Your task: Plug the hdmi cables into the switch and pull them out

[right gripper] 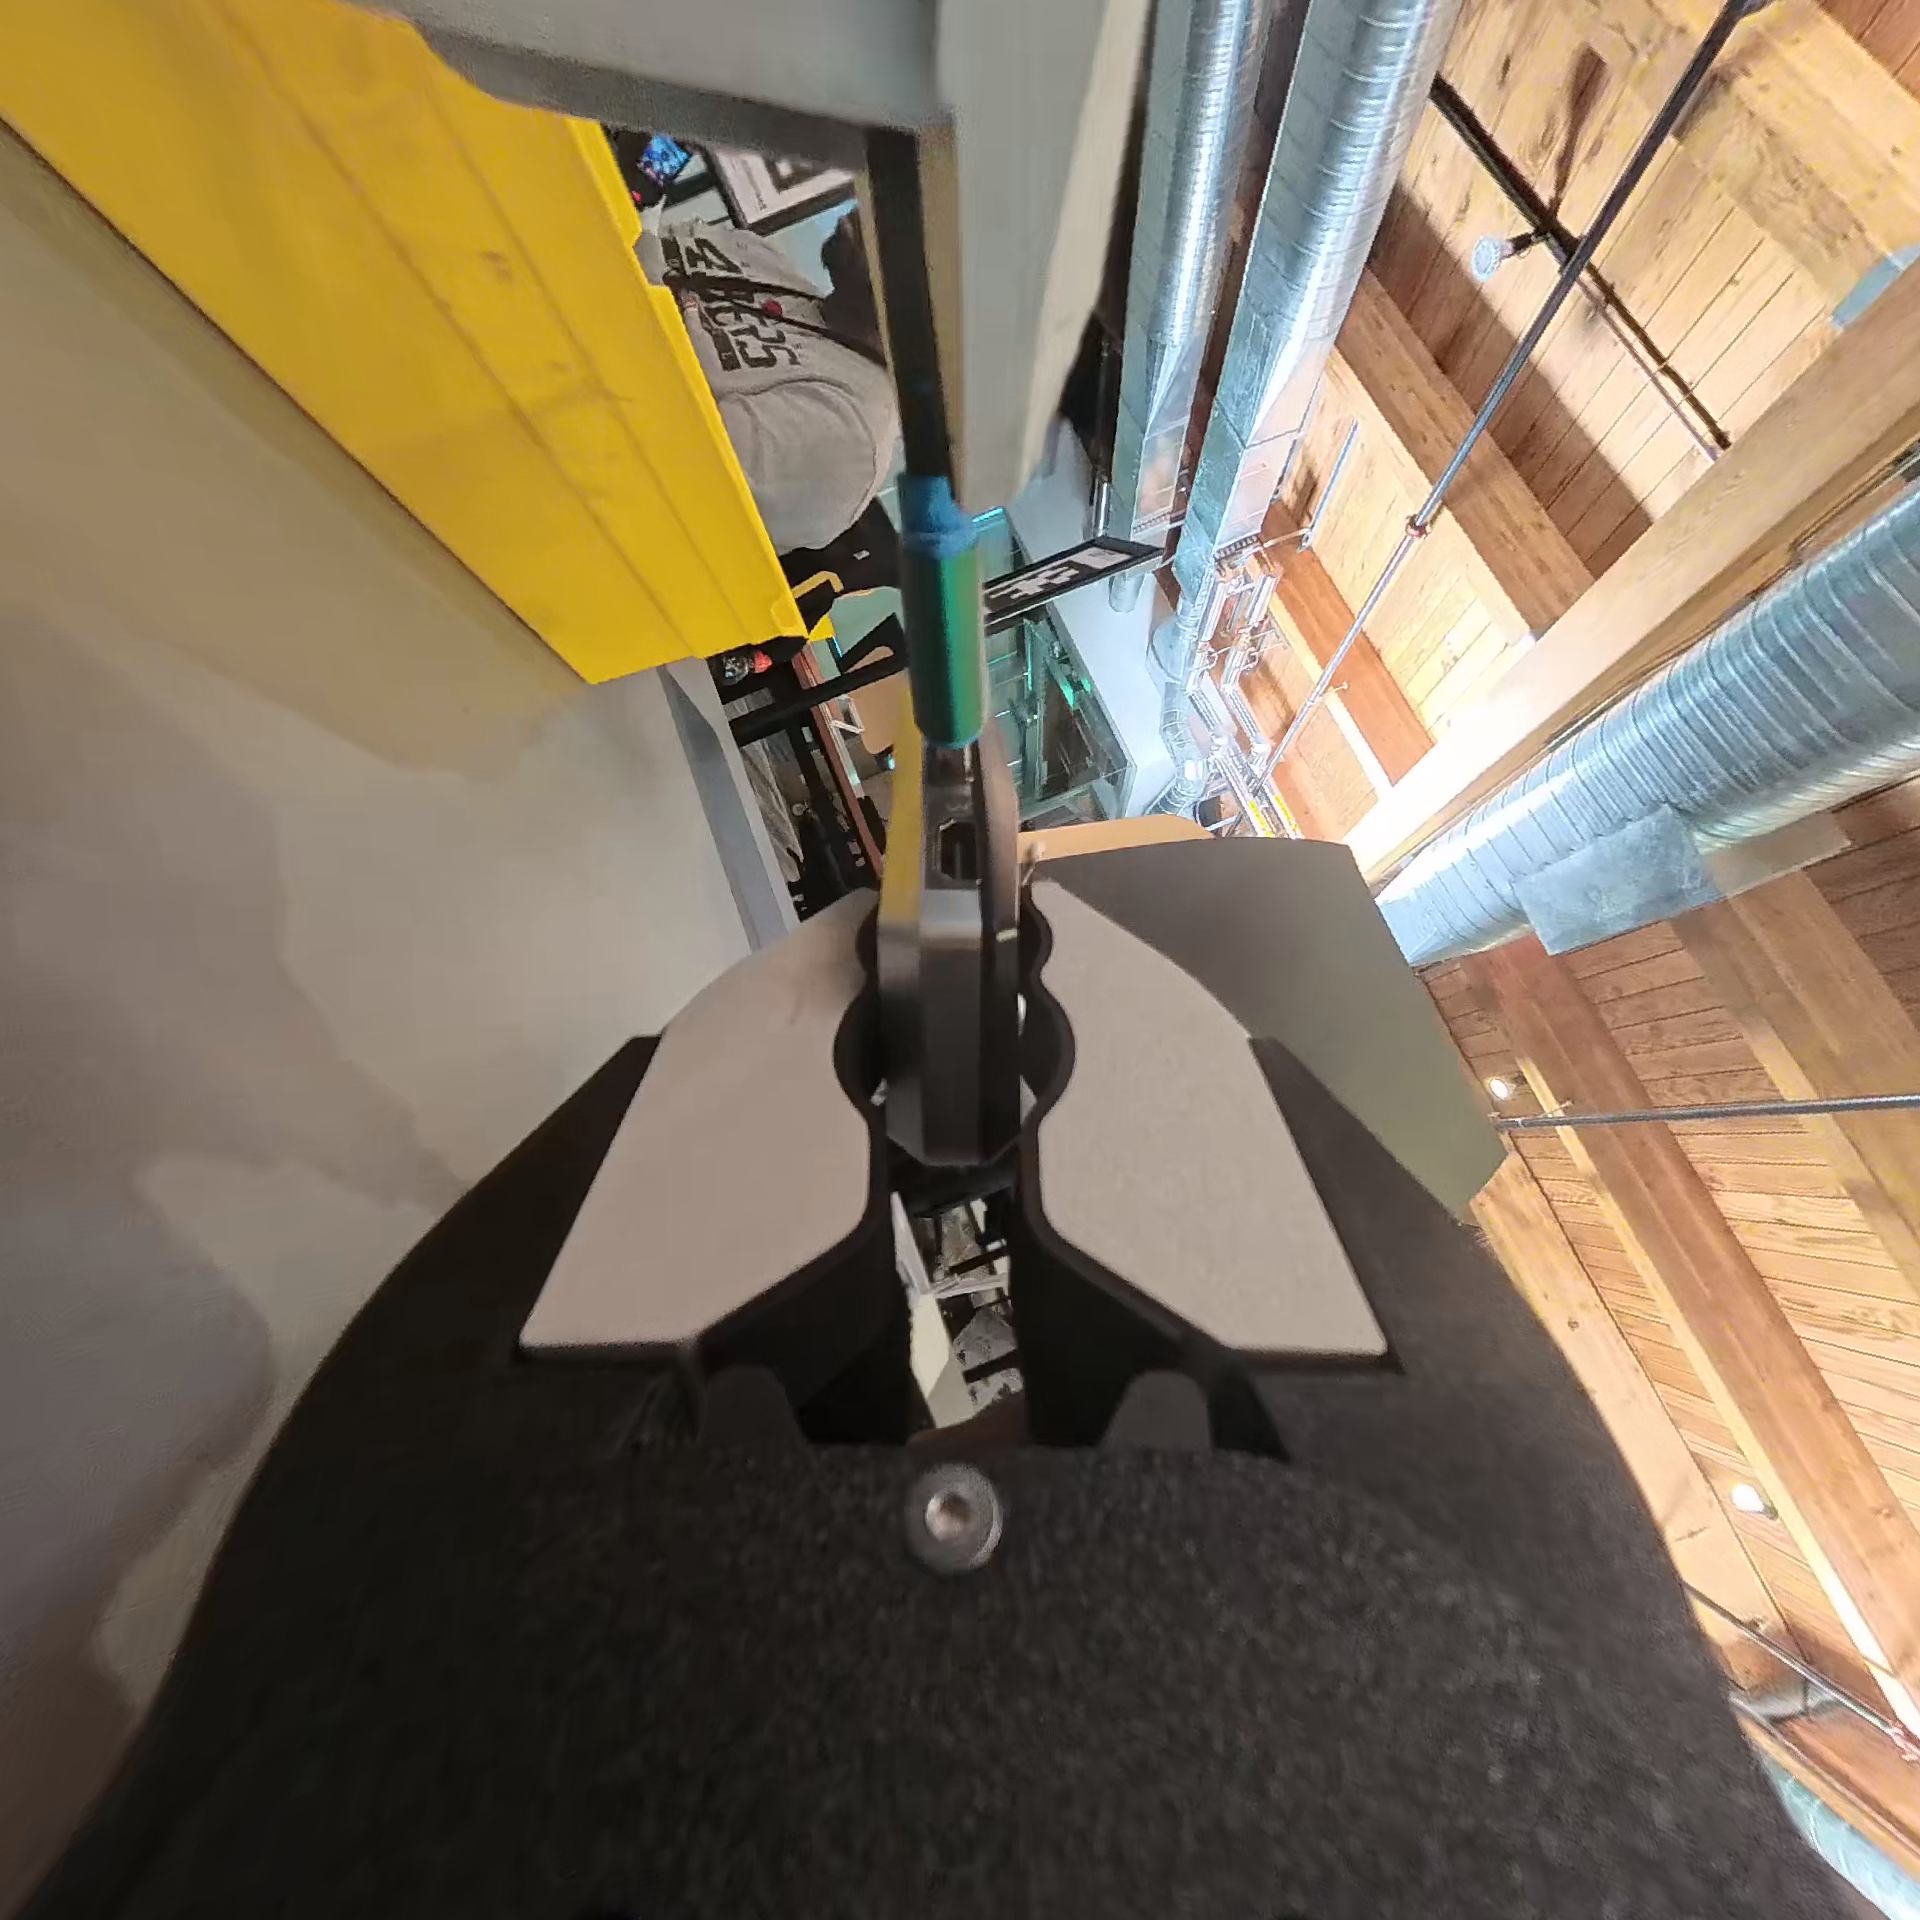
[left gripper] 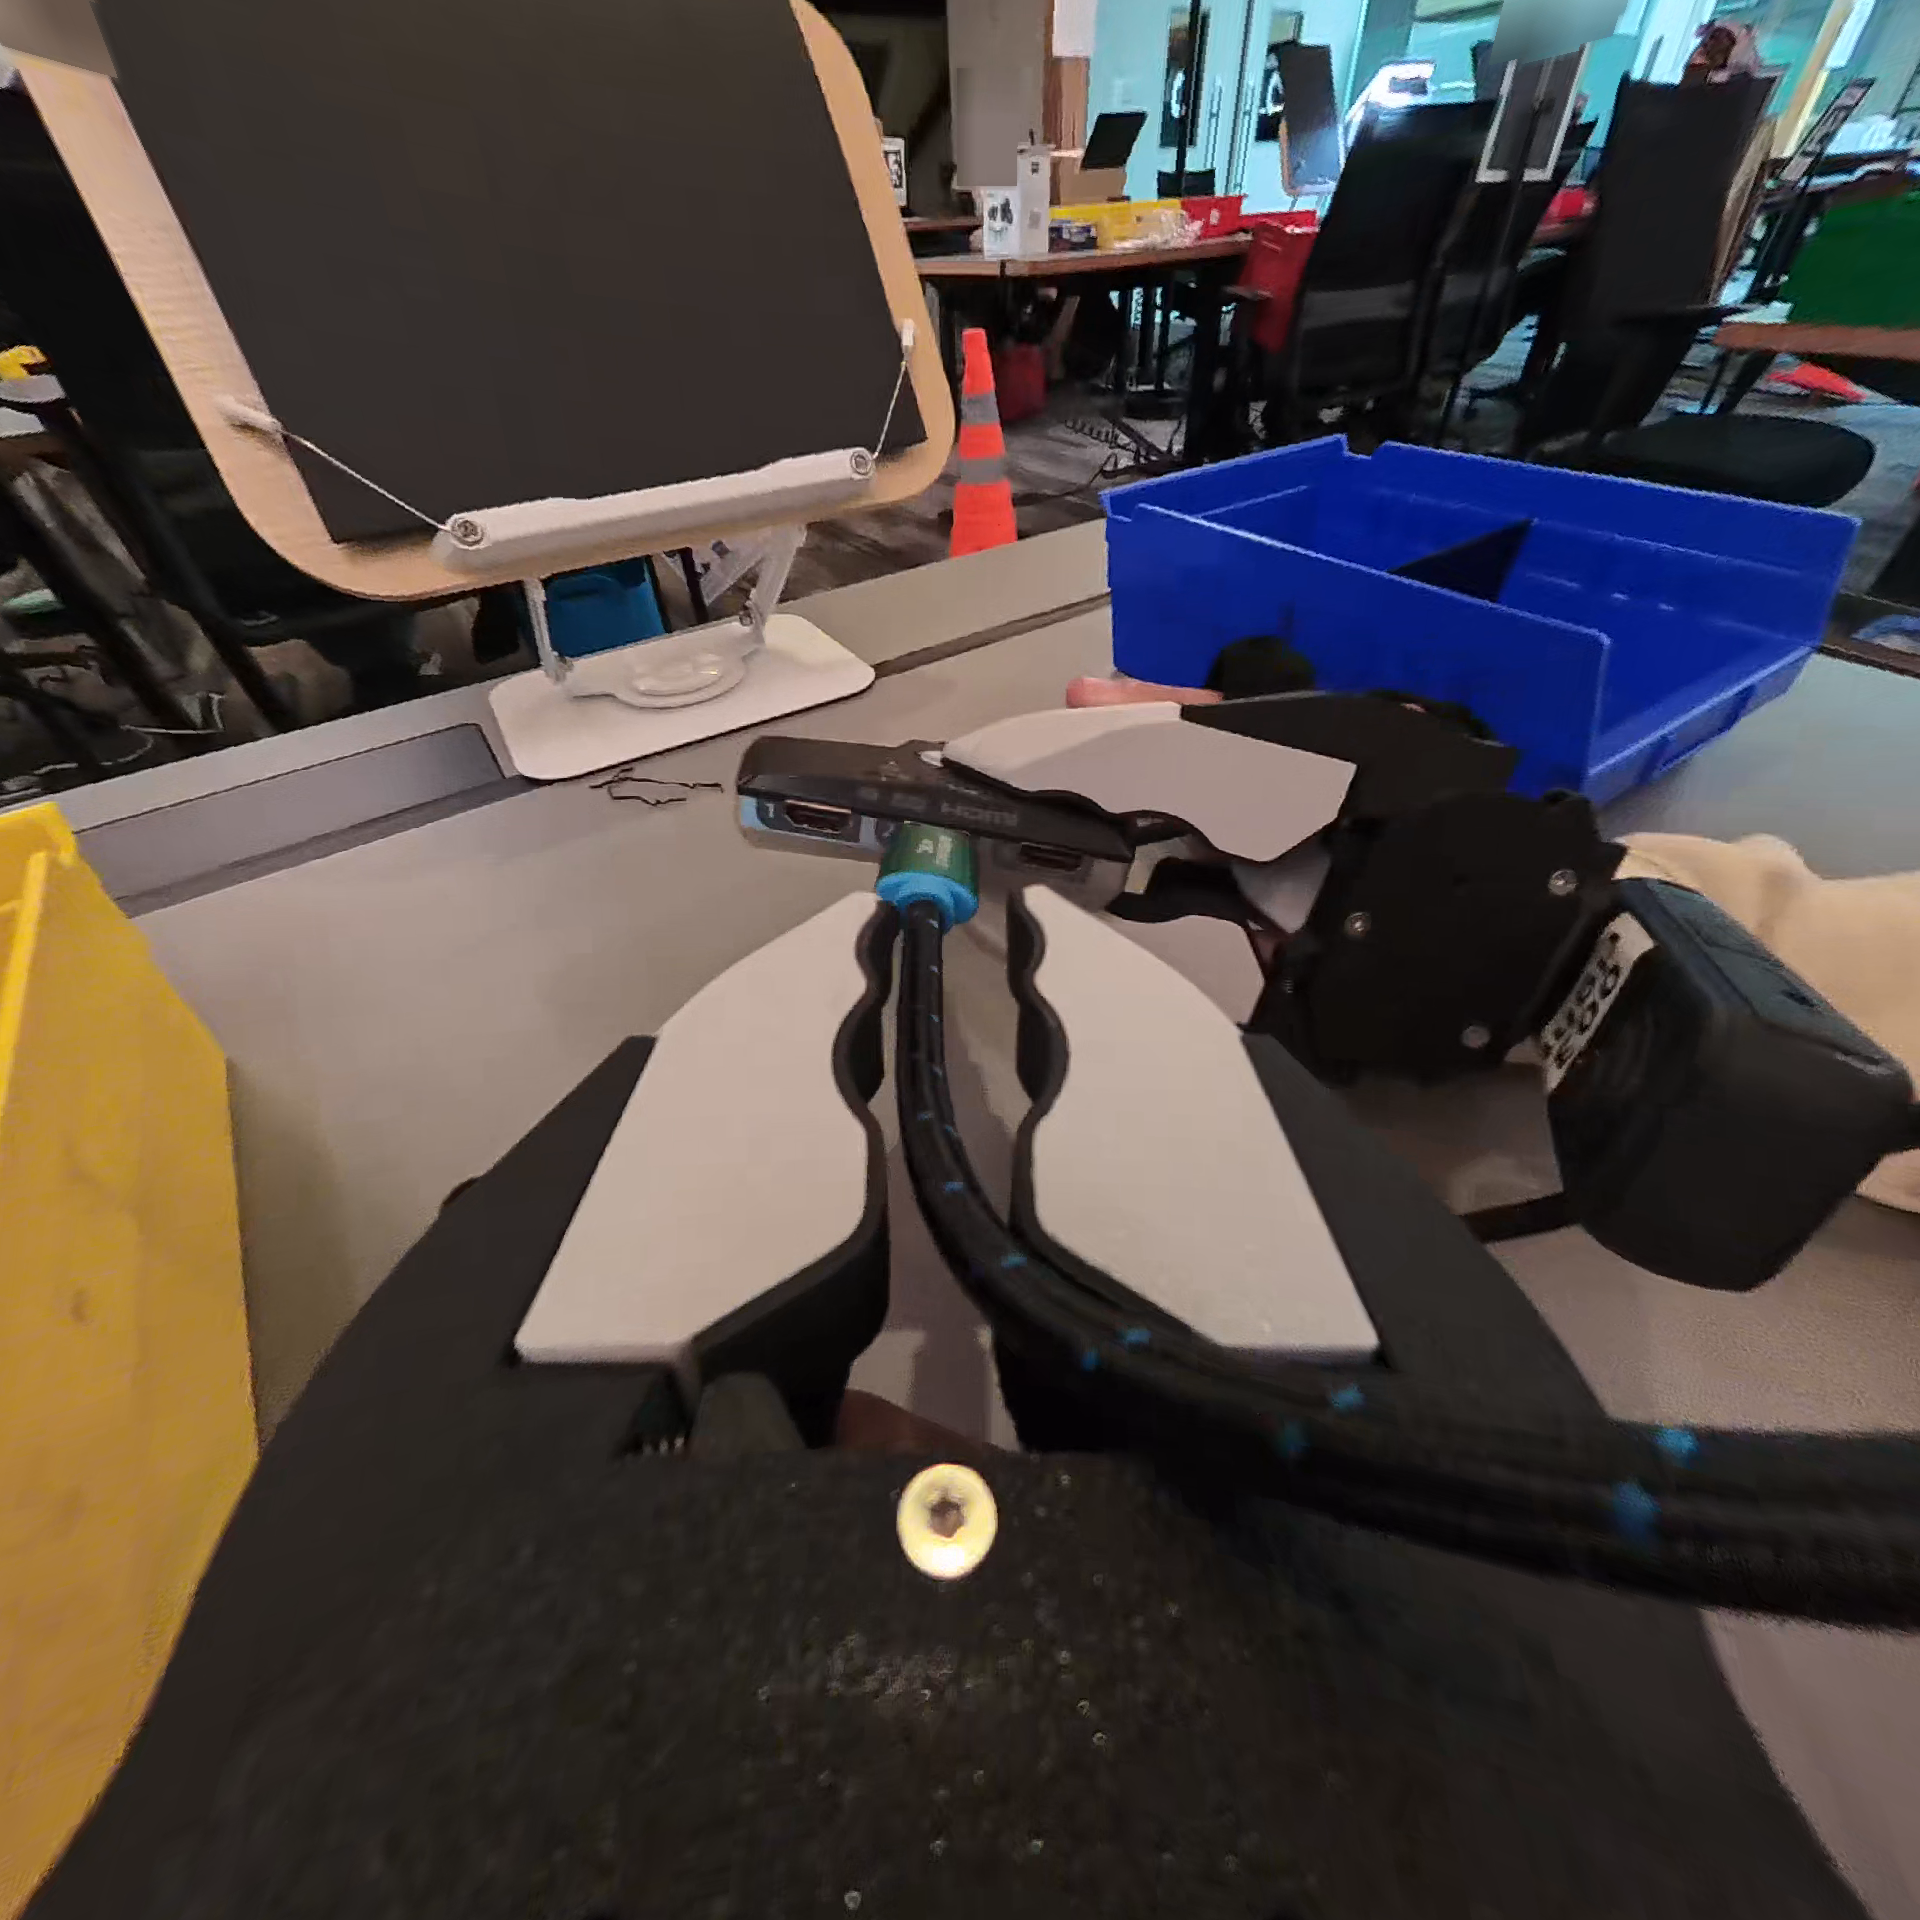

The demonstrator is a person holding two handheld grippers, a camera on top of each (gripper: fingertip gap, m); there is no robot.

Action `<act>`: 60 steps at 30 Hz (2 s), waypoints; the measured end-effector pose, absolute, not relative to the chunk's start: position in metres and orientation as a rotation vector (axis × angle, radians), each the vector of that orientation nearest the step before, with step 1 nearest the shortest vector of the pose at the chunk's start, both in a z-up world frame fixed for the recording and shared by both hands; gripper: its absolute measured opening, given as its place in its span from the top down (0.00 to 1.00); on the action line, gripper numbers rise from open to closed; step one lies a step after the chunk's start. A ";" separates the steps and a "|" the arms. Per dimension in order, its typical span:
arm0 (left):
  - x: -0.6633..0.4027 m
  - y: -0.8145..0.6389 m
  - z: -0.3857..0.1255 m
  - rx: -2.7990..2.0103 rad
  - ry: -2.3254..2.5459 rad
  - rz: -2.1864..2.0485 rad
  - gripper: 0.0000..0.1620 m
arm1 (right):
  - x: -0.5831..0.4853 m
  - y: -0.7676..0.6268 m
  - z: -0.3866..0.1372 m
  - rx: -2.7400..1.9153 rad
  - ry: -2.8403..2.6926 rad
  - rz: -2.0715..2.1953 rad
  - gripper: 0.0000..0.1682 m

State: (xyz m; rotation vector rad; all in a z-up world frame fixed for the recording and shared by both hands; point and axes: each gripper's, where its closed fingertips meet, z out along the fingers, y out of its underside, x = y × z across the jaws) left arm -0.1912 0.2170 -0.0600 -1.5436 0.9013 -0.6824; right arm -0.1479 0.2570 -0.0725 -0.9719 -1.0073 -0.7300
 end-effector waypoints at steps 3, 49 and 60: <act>-0.196 0.219 -0.063 -1.517 0.923 -0.627 0.94 | -0.151 0.254 -0.074 -0.956 -1.032 -0.733 0.87; -0.255 0.154 -0.101 -1.676 1.048 -0.613 0.78 | 0.076 0.261 0.243 -1.412 -0.565 -0.107 0.87; -0.254 0.155 -0.107 -1.683 1.072 -0.563 0.78 | 0.260 0.279 0.033 -2.035 -0.312 -0.223 0.87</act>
